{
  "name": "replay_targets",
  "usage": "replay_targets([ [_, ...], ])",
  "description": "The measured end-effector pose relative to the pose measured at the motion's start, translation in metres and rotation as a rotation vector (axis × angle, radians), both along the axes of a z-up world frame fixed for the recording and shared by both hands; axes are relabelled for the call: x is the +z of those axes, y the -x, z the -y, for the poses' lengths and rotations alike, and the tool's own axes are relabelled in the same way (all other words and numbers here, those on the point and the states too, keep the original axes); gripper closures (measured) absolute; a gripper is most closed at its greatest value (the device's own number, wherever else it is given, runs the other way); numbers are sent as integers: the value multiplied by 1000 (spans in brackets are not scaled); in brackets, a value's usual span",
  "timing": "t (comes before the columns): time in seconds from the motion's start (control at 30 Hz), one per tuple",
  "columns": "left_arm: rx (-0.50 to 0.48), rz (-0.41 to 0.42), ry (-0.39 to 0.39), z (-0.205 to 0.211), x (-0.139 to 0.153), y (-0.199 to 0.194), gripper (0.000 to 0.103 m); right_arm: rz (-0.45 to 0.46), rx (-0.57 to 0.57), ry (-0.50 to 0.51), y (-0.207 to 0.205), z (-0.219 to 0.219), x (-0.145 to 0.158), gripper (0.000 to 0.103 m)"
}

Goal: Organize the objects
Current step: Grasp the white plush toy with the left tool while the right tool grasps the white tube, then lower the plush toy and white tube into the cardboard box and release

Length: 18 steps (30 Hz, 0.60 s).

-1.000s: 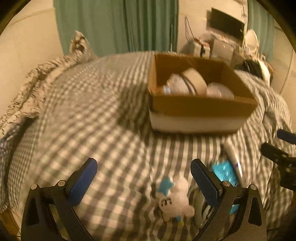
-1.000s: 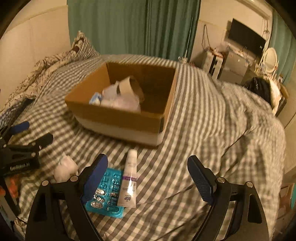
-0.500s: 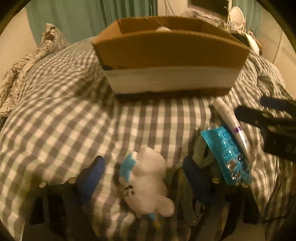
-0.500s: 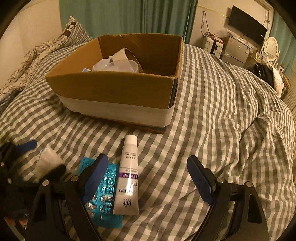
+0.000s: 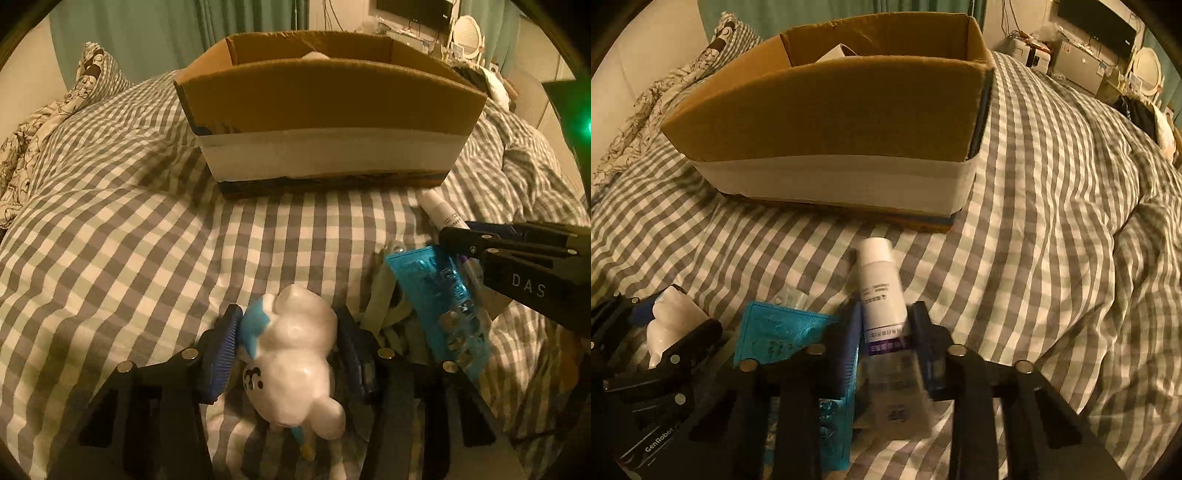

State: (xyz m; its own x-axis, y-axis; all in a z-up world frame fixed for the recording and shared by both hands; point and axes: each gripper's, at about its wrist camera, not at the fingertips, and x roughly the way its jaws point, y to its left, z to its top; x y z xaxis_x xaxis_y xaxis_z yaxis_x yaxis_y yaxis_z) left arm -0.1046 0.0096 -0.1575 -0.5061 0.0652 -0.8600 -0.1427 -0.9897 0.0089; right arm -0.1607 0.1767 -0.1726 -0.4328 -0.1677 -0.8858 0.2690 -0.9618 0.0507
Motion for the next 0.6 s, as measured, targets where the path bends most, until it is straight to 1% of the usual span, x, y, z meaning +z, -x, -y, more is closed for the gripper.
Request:
replay_targets([
  [0.17, -7, -24, -33, 2, 12, -9, 52, -41, -13, 16, -16, -7, 16, 79],
  [0.33, -15, -97, -64, 4, 36, -20, 52, -100, -3, 23, -37, -2, 42, 79],
  [0.47, -8, -148, -95, 9, 59, -18, 52, -157, 18, 26, -50, 3, 70, 79],
  [0.6, -6, -204, -105, 13, 84, -11, 52, -231, 48, 28, -57, 7, 104, 79],
])
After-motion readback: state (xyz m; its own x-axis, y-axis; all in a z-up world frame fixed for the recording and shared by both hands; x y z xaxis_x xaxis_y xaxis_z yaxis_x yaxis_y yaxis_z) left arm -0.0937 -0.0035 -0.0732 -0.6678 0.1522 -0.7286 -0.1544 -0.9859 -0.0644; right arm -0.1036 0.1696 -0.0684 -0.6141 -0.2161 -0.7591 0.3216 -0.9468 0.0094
